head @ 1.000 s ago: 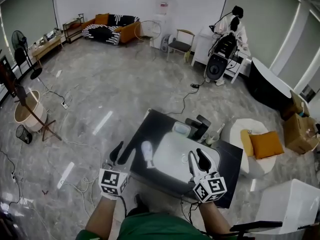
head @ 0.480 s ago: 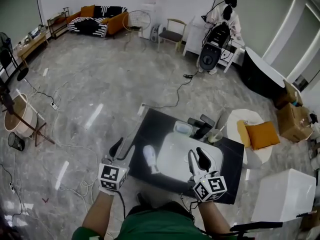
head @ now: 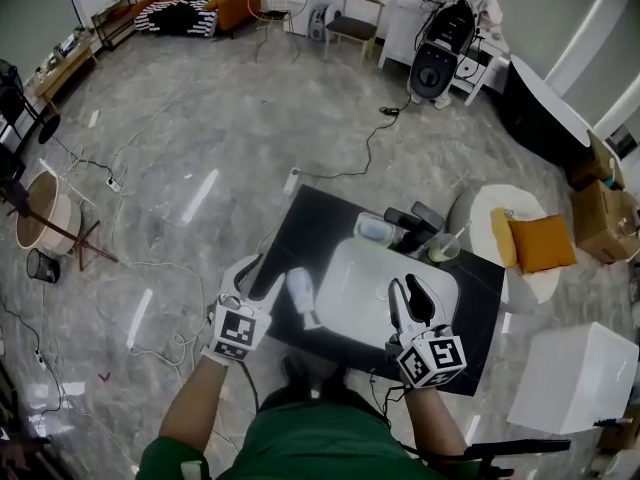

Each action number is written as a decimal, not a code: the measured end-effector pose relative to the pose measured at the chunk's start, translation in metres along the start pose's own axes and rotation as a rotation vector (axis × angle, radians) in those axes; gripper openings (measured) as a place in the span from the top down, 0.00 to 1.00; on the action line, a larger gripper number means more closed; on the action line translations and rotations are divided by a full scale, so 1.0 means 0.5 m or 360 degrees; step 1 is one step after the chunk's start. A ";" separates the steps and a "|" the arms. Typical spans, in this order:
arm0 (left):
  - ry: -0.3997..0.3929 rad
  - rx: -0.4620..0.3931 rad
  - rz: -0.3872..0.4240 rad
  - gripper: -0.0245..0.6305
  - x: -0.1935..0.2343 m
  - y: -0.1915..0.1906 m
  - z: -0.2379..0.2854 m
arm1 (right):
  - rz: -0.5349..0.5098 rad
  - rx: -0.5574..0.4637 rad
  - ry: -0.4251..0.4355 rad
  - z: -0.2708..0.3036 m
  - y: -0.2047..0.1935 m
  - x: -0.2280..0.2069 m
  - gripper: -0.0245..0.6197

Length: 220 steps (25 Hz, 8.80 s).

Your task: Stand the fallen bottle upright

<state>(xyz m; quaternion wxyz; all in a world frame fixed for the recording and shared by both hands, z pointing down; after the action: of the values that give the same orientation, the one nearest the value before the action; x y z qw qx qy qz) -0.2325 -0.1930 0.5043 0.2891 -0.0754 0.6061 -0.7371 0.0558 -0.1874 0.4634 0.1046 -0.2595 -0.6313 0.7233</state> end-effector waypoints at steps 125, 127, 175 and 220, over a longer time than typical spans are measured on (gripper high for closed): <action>-0.0166 0.0237 -0.0295 0.66 0.030 -0.186 0.428 | 0.0285 0.0145 -0.0187 -0.039 -0.081 -0.128 0.79; -0.0140 0.0240 -0.0333 0.66 0.030 -0.208 0.432 | 0.0289 0.0151 -0.0190 -0.037 -0.082 -0.132 0.79; 0.0399 -0.0431 -0.0396 0.83 -0.011 0.255 -0.095 | -0.0141 -0.0257 0.0243 -0.005 0.156 0.033 0.87; 0.0569 -0.0456 -0.0373 0.85 -0.084 0.292 -0.104 | -0.0290 -0.0394 0.0409 -0.051 0.186 -0.033 0.93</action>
<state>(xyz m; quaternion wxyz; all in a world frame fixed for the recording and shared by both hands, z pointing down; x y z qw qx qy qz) -0.1729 -0.1412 0.3642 0.0764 -0.0536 0.7329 -0.6739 0.0989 -0.1902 0.3754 0.2166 -0.3023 -0.7177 0.5887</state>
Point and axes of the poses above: the fingertips, and each gripper's own axes: z forward along the fingers, x to its left, y out of its top, the point moved 6 cm from there along -z, backward along the fingers, and after that the axes turned 5 degrees about -x, right-handed, at the moved point
